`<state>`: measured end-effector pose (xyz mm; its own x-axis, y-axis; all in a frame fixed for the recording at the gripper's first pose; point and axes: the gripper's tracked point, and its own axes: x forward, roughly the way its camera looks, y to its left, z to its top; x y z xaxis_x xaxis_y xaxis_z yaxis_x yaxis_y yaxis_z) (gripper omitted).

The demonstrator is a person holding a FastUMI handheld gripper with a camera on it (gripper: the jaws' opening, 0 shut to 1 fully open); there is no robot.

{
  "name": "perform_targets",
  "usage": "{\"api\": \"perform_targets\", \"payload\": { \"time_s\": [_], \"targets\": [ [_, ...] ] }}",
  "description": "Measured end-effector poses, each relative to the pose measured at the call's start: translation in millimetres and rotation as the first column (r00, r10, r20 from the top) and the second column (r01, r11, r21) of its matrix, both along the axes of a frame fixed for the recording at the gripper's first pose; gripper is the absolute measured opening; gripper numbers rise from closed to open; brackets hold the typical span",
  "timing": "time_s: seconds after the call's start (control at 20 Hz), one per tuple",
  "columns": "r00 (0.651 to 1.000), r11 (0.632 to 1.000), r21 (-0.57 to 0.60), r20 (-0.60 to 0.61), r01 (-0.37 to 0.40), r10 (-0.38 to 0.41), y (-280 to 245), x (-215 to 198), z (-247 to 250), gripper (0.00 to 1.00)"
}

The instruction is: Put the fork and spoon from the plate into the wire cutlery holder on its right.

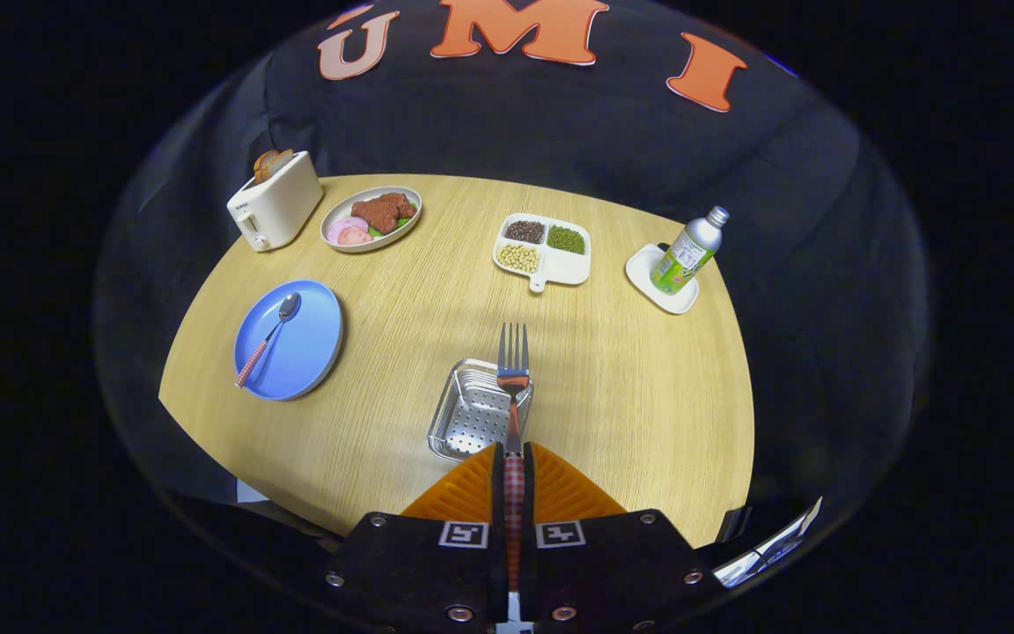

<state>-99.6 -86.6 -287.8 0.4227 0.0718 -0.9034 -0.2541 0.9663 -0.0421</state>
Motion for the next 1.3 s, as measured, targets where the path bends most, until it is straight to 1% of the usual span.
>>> {"api": "perform_targets", "payload": {
  "time_s": [0.3, 0.55, 0.85, 1.0, 1.1, 1.3],
  "targets": [
    [0.988, 0.995, -0.023, -0.127, -0.094, 0.090, 10.1, -13.9, -9.1, 0.05],
    [0.956, 0.988, -0.046, -0.262, -0.146, 0.129, 5.5, -26.7, -20.5, 0.05],
    [0.929, 0.989, -0.040, -0.350, -0.141, 0.118, 4.9, -17.6, -32.0, 0.05],
    [0.914, 0.993, -0.023, -0.392, -0.119, 0.100, 8.7, -13.3, -37.0, 0.05],
    [0.893, 0.993, -0.001, -0.436, -0.121, 0.108, 13.7, -13.9, -41.8, 0.06],
    [0.865, 0.995, -0.001, -0.494, -0.102, 0.088, 11.5, -11.9, -48.2, 0.06]
  ]
}}
